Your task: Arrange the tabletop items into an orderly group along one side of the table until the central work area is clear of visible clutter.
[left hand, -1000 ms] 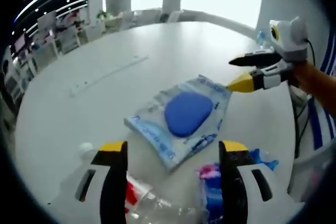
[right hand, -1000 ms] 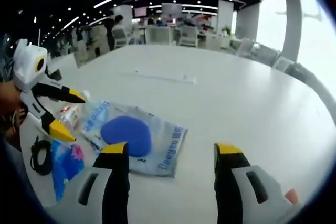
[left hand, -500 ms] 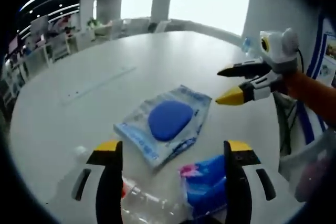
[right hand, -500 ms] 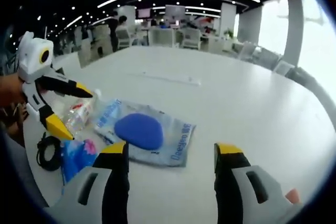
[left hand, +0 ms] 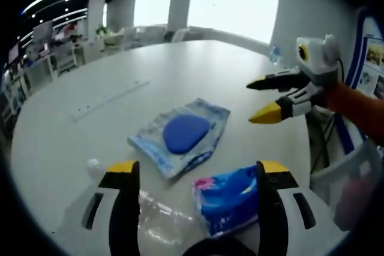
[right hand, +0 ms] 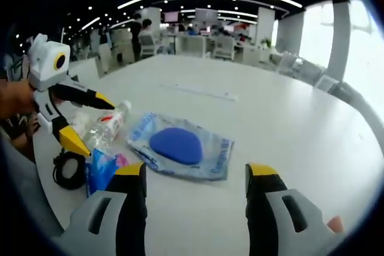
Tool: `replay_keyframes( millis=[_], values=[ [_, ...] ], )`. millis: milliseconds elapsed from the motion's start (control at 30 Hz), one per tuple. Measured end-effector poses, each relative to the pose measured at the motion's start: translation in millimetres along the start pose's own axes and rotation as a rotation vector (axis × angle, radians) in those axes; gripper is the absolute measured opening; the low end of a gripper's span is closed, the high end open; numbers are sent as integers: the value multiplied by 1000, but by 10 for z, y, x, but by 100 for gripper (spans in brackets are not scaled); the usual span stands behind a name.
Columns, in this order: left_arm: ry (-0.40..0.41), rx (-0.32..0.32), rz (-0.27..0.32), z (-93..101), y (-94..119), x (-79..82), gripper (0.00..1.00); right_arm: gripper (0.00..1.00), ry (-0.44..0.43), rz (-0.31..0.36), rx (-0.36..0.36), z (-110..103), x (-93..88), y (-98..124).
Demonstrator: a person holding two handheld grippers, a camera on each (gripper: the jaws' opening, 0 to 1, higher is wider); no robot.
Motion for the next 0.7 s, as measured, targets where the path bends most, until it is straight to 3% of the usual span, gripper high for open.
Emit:
replay_keyframes(
  millis=[267,500,700],
  values=[
    [-11,-19,11,57,155,-88,75,67,19,3,19,-112,-46,172],
    [-1,-70,34,165,274,-179,75,68,26,12,119,-360,-161,302],
    [-22,-100,48,250,374,-230,75,70,46,16,149,-498,-214,409]
  ],
)
Point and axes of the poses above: the point that each gripper's makers call its tool centre point, and the gripper's own axes: y roughly backward along the fingers, z roughly to its right, x roughly out of its top, the point moved 1 cm from there along y, roughly backward along the fingers, and after that the axes turned 2 degrees about -z, right-handed, at the moved point
